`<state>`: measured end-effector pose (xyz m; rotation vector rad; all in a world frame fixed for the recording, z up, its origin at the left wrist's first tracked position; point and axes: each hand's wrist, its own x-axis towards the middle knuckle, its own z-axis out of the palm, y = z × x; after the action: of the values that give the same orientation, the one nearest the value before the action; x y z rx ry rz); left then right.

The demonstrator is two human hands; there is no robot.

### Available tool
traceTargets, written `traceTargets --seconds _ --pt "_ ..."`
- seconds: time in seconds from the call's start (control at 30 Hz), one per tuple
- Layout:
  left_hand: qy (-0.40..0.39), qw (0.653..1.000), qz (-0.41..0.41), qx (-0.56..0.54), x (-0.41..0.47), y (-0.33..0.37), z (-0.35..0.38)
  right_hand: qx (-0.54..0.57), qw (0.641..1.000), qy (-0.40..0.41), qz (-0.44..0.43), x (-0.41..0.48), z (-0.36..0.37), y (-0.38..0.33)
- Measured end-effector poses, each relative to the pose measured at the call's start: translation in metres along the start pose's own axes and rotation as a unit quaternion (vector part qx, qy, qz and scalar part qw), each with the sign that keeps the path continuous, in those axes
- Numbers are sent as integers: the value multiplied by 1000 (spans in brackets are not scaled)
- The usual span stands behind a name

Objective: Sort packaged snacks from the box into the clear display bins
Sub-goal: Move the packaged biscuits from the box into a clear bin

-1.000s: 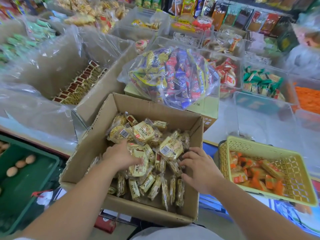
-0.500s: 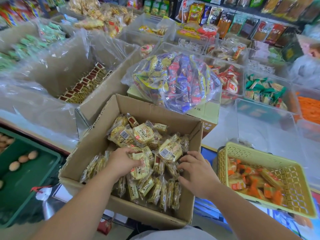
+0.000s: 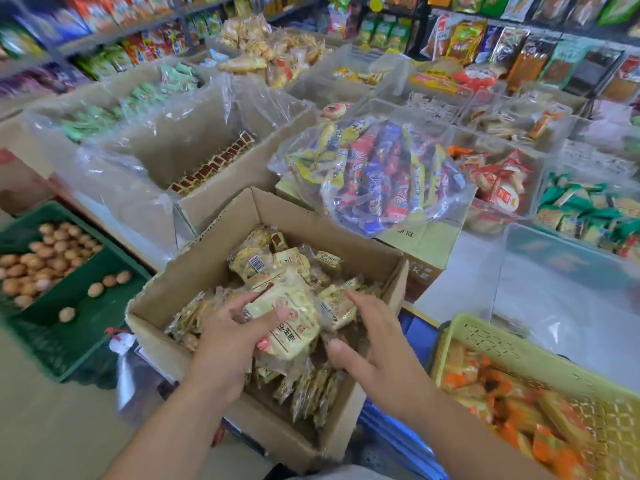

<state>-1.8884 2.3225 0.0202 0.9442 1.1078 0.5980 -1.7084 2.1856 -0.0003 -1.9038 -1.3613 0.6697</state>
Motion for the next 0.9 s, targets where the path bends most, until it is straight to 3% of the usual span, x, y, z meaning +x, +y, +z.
traceTargets --seconds 0.07,0.17,0.27,0.47,0.63,0.9 --pt "2 1000 6 -16 -19 -3 31 0 997 21 -69 -10 -21 -4" --pt "19 1000 15 -6 -45 -13 77 -108 978 48 -169 -27 -49 1" --pt "14 1000 17 0 -60 -27 120 -164 961 53 -218 -47 -70 17" --pt "-8 1000 -13 -22 -83 -43 197 -219 940 144 -220 -76 -104 67" --pt "-11 998 -29 -45 -85 -52 247 -202 919 214 -262 -87 -135 104" --pt "-65 996 22 56 -68 -66 313 -228 917 274 -180 -92 -186 156"
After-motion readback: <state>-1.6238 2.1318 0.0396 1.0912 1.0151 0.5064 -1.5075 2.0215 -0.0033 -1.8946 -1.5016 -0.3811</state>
